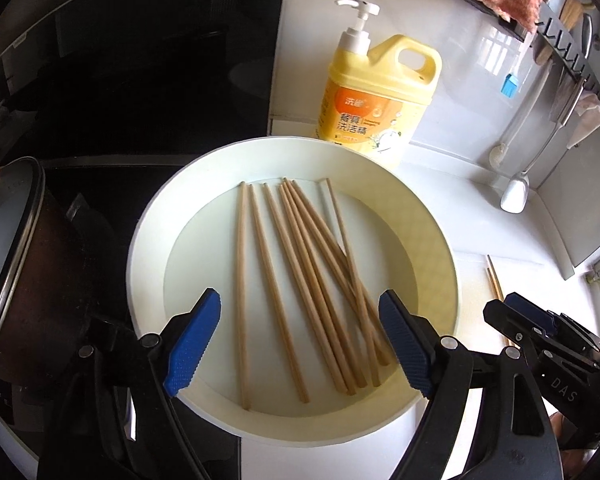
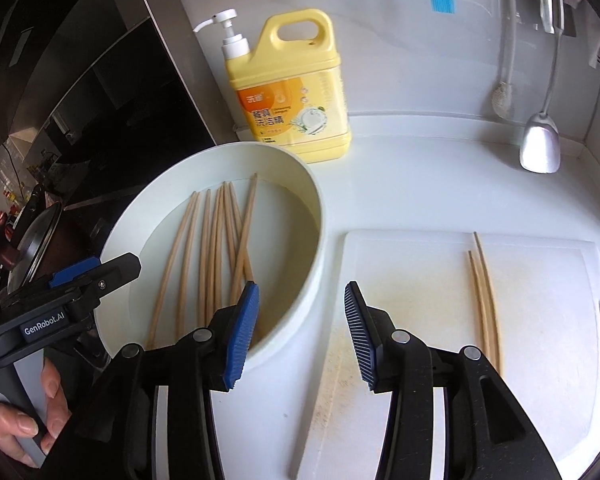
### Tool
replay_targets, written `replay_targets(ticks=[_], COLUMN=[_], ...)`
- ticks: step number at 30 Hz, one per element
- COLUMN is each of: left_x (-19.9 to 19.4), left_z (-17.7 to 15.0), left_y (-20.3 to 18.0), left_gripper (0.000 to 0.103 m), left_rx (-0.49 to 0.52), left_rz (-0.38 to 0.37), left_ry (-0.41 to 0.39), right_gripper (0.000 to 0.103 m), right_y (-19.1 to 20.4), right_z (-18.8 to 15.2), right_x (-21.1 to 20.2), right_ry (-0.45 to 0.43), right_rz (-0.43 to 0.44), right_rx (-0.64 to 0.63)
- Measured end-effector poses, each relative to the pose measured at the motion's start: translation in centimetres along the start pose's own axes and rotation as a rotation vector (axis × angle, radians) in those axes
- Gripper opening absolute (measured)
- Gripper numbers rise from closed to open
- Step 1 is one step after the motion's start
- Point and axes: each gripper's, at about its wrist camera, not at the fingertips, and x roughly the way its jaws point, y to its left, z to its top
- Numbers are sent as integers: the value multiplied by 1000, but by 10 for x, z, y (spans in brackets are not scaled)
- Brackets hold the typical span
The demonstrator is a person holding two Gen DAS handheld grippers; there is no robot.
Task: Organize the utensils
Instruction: 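Move both open tools back to the last two chopsticks on the board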
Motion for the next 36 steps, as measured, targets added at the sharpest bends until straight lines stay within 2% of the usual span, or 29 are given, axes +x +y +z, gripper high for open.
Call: replay_targets(ticks=[6, 12, 18, 23, 29, 36], left_x=[-5, -16, -34, -45, -45, -34], left_z=[-10, -32, -58, -77, -91, -98], left_y=[-51, -105, -161, -196, -216, -207], left_gripper=[82, 82, 83, 85, 87, 94], left_rx=[36, 21, 26, 17, 8, 16], left_rz=[-21, -21, 11, 65, 96, 126], left_ry=[-5, 9, 3, -1, 27, 36], right_gripper=[46, 47, 49, 51, 52, 54], right_y=[-51, -106, -161, -194, -215, -207], right_z=[-19, -41, -55, -62, -66, -65], right_x=[-29, -61, -94, -104, -103, -82], right_ry=[-25, -40, -42, -48, -37, -27], right_rz=[-27, -37, -30, 5, 36, 34], right_rx=[55, 62, 48, 28, 20, 9])
